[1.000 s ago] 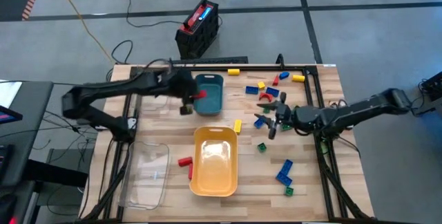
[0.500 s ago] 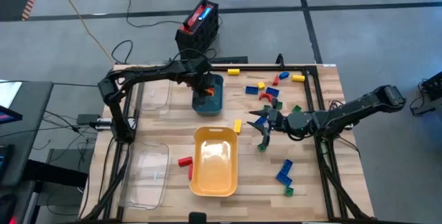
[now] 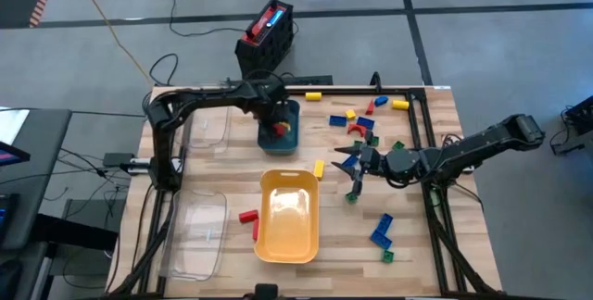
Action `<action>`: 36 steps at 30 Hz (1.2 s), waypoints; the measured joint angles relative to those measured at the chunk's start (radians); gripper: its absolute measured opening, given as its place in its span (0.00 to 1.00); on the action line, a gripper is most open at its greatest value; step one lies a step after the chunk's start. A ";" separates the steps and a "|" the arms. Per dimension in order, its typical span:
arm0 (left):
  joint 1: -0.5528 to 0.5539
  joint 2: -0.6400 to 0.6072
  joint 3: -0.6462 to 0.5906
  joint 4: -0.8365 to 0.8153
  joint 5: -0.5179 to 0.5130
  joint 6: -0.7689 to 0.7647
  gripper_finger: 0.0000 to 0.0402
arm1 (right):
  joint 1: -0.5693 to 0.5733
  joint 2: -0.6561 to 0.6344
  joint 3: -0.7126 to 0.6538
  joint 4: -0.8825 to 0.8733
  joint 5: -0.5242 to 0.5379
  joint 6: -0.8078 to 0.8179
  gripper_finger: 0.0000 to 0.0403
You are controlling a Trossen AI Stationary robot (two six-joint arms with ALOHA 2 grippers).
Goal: Sort blocks
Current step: Put the red rectangular wooden block into the blue bin, then put the circular red wooden block into the blue bin
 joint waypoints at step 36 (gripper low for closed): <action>-0.700 -0.869 -0.545 0.007 -0.354 -0.591 0.59 | 0.100 0.133 0.046 0.022 0.055 0.140 0.49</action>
